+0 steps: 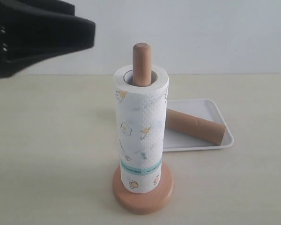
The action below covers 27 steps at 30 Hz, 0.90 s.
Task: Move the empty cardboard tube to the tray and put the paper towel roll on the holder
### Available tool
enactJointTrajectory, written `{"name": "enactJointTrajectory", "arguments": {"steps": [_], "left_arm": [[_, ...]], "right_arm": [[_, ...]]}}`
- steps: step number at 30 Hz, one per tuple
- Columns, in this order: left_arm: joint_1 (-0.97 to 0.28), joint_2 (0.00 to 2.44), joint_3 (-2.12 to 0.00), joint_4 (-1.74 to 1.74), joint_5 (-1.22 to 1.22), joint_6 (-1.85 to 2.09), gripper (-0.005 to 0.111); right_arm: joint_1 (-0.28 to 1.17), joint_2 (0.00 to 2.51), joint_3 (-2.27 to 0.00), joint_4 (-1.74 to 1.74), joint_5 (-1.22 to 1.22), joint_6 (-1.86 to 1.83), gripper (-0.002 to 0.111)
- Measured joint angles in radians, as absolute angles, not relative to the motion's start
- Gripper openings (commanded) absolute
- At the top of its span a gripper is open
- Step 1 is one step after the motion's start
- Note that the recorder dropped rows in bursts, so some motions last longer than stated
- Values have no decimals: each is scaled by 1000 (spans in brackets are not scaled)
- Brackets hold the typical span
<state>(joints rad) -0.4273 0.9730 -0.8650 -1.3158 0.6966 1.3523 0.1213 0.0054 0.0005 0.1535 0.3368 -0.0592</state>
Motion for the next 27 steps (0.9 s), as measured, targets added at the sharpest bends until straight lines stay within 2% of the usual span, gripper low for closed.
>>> {"name": "enactJointTrajectory", "arguments": {"steps": [3, 4, 10, 20, 27], "left_arm": [[-427, 900, -865, -1263, 716, 1242, 9], [-427, 876, -864, -1253, 732, 1215, 4], [-427, 730, -790, -1253, 798, 1158, 4], [-427, 462, -480, -1281, 750, 1152, 4], [-427, 378, -311, -1281, 748, 1150, 4]], "right_arm": [[121, 5, 1, 153, 337, -59, 0], [121, 5, 1, 153, 337, -59, 0], [121, 5, 1, 153, 337, -59, 0], [121, 5, 1, 153, 337, -59, 0], [121, 5, 1, 153, 337, -59, 0]]}}
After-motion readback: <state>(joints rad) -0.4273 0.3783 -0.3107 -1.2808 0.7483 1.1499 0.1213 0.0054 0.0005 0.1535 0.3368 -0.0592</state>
